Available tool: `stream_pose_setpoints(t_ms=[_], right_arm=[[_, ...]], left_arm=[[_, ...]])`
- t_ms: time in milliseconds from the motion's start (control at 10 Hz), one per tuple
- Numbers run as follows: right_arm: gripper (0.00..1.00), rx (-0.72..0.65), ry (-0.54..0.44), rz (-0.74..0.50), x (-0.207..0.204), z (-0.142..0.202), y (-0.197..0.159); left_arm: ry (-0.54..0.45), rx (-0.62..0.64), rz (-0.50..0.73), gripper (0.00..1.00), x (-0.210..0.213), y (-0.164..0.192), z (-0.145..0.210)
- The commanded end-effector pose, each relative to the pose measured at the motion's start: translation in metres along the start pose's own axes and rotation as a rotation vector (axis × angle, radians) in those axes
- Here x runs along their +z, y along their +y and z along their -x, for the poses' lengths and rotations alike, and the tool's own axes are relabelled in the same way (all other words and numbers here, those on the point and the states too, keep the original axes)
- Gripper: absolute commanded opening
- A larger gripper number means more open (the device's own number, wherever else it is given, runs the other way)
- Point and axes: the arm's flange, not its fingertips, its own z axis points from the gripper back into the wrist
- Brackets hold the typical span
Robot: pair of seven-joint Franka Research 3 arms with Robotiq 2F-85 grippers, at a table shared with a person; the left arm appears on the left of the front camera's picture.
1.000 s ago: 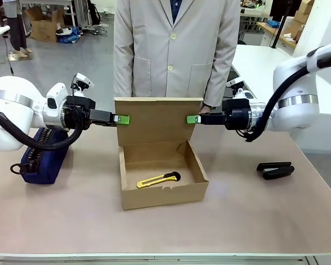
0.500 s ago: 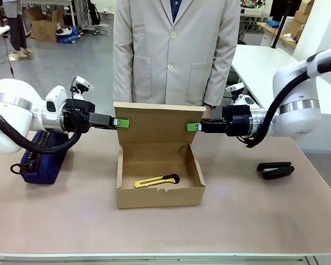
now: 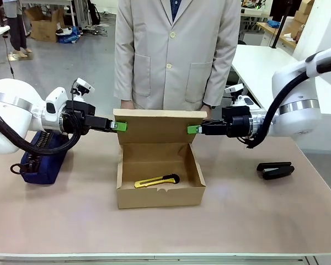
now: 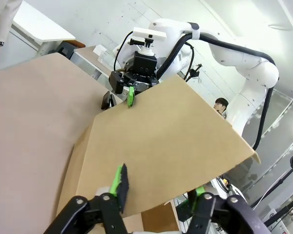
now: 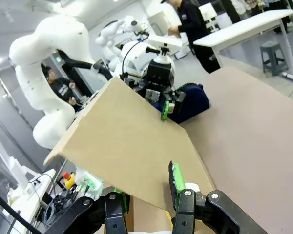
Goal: Pack the item into the box.
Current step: Close the Mailer Box.
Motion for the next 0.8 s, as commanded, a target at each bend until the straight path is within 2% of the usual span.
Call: stream_pose_setpoints(t_ms=[0, 100, 400, 600, 700], right_arm=[[0.88, 0.025, 0.035, -0.014, 0.001, 0.002, 0.0], [1.0, 0.025, 0.035, -0.012, 0.005, 0.003, 0.001], [1.0, 0.033, 0.048, 0.031, 0.023, 0.006, 0.007], [1.0, 0.02, 0.054, 0.069, 0.05, 0.01, 0.01], [1.0, 0.001, 0.021, 0.079, 0.062, 0.013, 0.008]], left_arm=[[0.012, -0.034, 0.0, 1.0, 0.003, -0.006, 0.002], [0.01, -0.035, -0.002, 1.0, 0.003, -0.007, 0.002], [0.041, -0.056, 0.01, 1.0, 0.014, -0.017, 0.01], [0.044, -0.07, 0.023, 1.0, 0.032, -0.026, 0.017], [0.072, -0.102, 0.035, 1.0, 0.042, -0.033, 0.023]])
